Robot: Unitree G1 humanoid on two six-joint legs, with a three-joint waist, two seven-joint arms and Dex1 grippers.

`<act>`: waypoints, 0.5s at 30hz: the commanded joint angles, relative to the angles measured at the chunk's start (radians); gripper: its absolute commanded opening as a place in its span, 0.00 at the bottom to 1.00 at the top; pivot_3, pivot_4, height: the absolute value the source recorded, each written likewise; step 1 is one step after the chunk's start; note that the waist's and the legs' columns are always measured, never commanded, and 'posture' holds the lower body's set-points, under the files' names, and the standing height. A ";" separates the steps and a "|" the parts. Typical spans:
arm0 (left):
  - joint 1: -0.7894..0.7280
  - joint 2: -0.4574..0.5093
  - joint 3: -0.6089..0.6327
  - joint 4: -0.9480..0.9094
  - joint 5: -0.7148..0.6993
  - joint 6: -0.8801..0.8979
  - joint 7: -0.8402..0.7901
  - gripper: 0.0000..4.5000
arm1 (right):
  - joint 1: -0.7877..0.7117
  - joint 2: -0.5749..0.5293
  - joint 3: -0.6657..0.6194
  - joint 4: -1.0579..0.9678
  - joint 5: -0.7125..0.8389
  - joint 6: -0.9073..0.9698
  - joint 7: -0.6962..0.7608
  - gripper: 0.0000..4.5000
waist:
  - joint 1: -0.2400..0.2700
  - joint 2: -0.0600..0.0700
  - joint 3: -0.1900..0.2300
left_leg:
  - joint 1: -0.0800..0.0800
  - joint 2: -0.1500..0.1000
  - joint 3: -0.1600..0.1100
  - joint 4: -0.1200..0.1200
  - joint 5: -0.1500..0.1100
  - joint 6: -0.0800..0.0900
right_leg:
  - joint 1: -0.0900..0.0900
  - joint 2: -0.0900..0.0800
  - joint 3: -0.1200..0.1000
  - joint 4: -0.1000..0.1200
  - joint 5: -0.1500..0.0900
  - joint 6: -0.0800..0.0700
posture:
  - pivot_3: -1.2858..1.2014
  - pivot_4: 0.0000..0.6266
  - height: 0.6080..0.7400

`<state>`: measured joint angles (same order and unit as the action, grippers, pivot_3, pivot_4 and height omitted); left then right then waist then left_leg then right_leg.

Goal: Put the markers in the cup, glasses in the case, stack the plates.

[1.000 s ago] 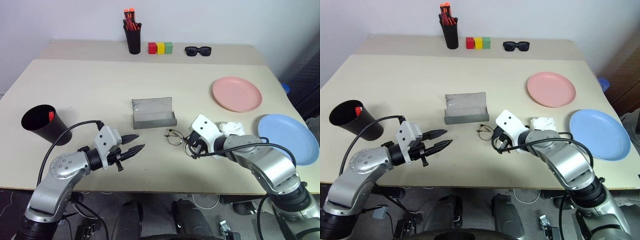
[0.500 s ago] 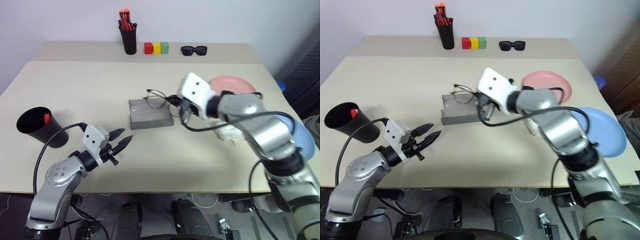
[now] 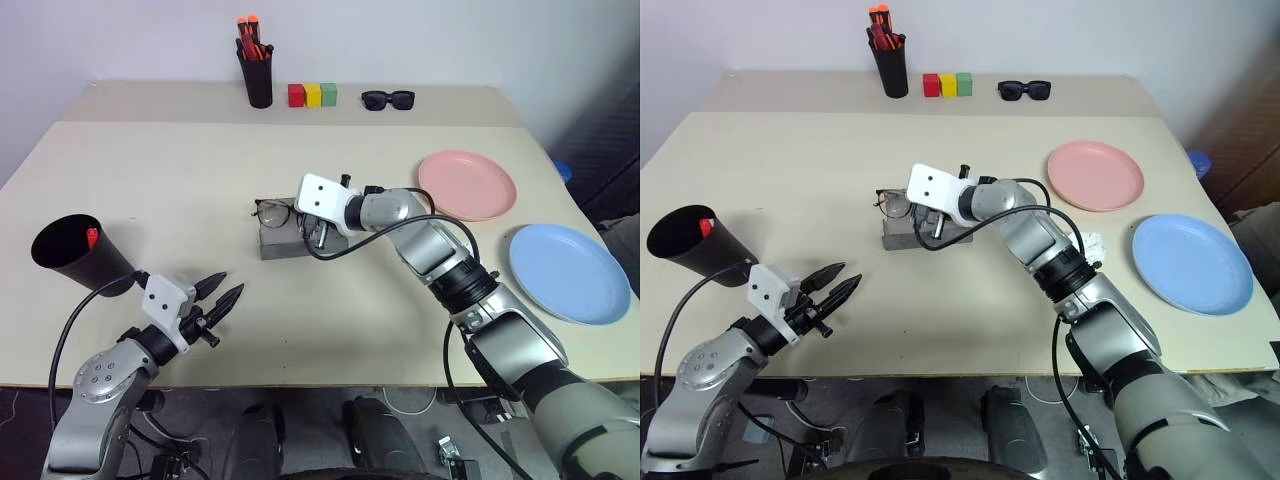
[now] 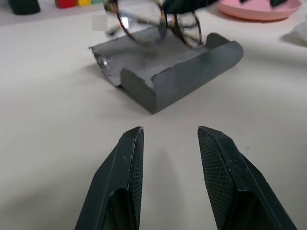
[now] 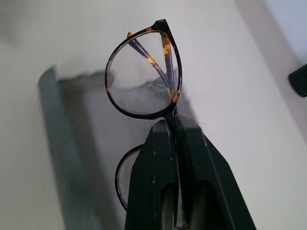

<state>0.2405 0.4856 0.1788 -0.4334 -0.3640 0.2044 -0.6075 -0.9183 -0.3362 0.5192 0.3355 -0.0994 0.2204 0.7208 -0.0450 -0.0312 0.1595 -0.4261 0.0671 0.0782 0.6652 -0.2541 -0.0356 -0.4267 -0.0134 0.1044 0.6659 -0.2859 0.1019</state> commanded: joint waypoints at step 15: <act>-0.019 -0.009 0.004 0.094 0.029 -0.113 -0.021 0.40 | 0.046 -0.009 -0.059 -0.061 -0.054 -0.009 0.104 0.19 | 0.000 0.000 0.000 | 0.000 0.000 0.000 0.000 0.000 0.000 | 0.000 0.000 0.000 0.000 0.000 0.000 | 0.52 0.24 0.89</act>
<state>0.2280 0.4777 0.1781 -0.3394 -0.3374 0.1190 -0.6224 -0.8617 -0.3534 0.4931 0.3076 -0.1704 0.2109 0.8187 -0.0450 -0.0309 0.1597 -0.4259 0.0670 0.0785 0.6651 -0.2541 -0.0356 -0.4268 -0.0134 0.1044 0.6660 -0.2860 0.1016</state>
